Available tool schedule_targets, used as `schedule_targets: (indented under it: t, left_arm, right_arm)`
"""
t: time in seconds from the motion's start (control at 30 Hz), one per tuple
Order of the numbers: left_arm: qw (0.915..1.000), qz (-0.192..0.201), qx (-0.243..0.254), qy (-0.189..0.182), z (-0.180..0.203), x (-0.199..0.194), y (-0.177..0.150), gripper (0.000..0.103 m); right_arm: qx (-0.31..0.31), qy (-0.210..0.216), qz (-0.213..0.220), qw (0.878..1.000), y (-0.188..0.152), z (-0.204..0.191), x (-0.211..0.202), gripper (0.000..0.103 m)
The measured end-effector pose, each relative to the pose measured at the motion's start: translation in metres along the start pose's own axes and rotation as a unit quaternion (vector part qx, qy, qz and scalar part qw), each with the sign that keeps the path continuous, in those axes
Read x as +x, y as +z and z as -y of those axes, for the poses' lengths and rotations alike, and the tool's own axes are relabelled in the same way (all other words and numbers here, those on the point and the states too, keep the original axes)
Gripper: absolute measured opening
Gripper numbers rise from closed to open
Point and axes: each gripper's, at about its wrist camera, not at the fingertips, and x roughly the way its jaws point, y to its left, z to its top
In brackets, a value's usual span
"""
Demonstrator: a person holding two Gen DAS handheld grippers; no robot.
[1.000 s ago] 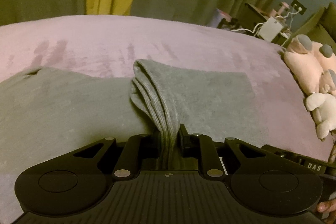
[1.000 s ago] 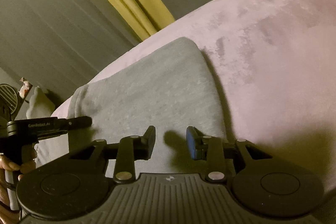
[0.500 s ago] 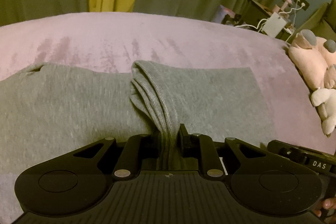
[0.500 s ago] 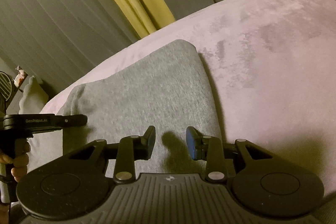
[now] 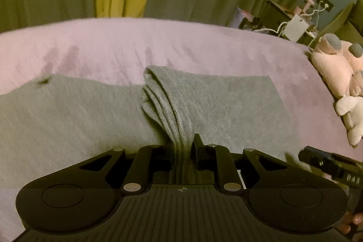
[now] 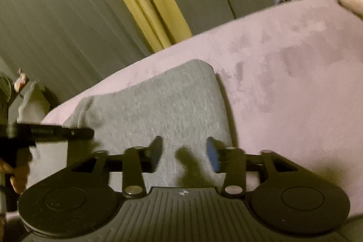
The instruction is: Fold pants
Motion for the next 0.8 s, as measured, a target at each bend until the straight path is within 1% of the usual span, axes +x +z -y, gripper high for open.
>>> schedule_targets:
  t: [0.07, 0.2, 0.27, 0.37, 0.47, 0.5, 0.57, 0.6, 0.63, 0.67, 0.73, 0.77, 0.8]
  left_arm:
    - [0.9999, 0.004, 0.0, 0.011, -0.006, -0.006, 0.003, 0.019]
    - [0.9994, -0.002, -0.03, 0.015, -0.029, -0.013, 0.002, 0.019]
    - [0.9992, -0.005, -0.033, 0.02, -0.038, -0.015, -0.002, 0.02]
    - [0.9984, -0.011, -0.042, 0.037, -0.049, -0.012, -0.007, 0.02]
    - [0.998, -0.011, -0.051, 0.037, -0.056, -0.006, -0.008, 0.021]
    - [0.9979, -0.01, -0.052, 0.039, -0.057, -0.003, -0.009, 0.024]
    - [0.9965, -0.018, -0.047, 0.067, -0.057, 0.005, -0.014, 0.031]
    - [0.9956, -0.024, -0.042, 0.08, -0.057, 0.006, -0.016, 0.04]
    - [0.9953, -0.022, -0.042, 0.084, -0.056, 0.003, -0.016, 0.045]
    - [0.9951, -0.021, -0.042, 0.087, -0.055, -0.002, -0.017, 0.053]
    - [0.9969, -0.014, -0.033, 0.071, -0.054, -0.018, -0.024, 0.062]
    - [0.9975, -0.011, -0.033, 0.062, -0.053, -0.025, -0.029, 0.074]
    - [0.9979, -0.011, -0.037, 0.053, -0.053, -0.031, -0.036, 0.079]
  right_arm:
    - [-0.022, -0.012, -0.006, 1.0, -0.003, -0.006, 0.003, 0.052]
    - [-0.027, -0.005, -0.029, 0.999, -0.006, -0.013, 0.011, 0.052]
    - [-0.037, 0.0, -0.03, 0.999, -0.007, -0.017, 0.013, 0.052]
    - [-0.046, 0.007, -0.039, 0.998, -0.008, -0.023, 0.018, 0.052]
    - [-0.064, 0.002, -0.05, 0.997, -0.011, -0.03, 0.027, 0.053]
    - [-0.076, -0.003, -0.053, 0.996, -0.013, -0.033, 0.03, 0.054]
    - [-0.097, -0.018, -0.059, 0.993, -0.016, -0.037, 0.034, 0.055]
    - [-0.107, -0.024, -0.06, 0.992, -0.017, -0.04, 0.035, 0.055]
    - [-0.115, -0.028, -0.058, 0.991, -0.018, -0.043, 0.034, 0.055]
    - [-0.118, -0.03, -0.055, 0.991, -0.017, -0.046, 0.032, 0.056]
    - [-0.118, -0.031, -0.044, 0.992, -0.016, -0.045, 0.026, 0.062]
    - [-0.116, -0.033, -0.04, 0.992, -0.017, -0.045, 0.023, 0.063]
    - [-0.113, -0.035, -0.038, 0.992, -0.017, -0.045, 0.022, 0.063]
